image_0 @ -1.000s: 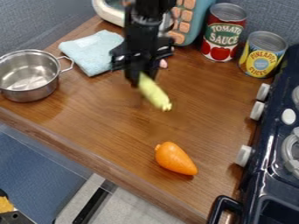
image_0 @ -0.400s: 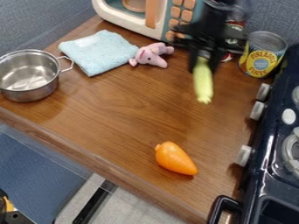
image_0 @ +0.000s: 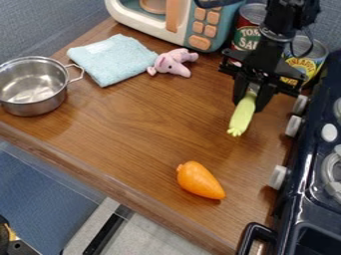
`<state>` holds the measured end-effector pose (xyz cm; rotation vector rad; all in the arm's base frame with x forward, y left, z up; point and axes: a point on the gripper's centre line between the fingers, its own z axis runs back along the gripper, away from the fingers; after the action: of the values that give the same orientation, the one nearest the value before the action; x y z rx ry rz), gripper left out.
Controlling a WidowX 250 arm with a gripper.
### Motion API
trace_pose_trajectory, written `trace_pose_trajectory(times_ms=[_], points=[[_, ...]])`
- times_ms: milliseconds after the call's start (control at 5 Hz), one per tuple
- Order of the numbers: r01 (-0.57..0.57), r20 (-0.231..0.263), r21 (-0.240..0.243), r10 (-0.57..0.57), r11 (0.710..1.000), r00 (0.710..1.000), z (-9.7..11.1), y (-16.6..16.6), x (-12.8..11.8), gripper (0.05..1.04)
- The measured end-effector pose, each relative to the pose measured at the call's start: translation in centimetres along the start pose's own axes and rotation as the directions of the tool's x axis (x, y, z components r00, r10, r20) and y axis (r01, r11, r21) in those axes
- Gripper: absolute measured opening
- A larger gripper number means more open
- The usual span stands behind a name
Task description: Moved the spoon to the right side
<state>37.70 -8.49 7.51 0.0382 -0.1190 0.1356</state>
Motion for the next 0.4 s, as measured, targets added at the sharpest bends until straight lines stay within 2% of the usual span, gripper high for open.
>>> trace_pose_trajectory(times_ms=[200, 400], points=[[0.043, 0.009, -0.028, -0.043, 0.999, 0.999, -0.3, -0.6, 0.5, 0.338], [0.029, 0.055, -0.084, -0.024, 0.996, 0.998, -1.8, -1.3, 0.4, 0.338]])
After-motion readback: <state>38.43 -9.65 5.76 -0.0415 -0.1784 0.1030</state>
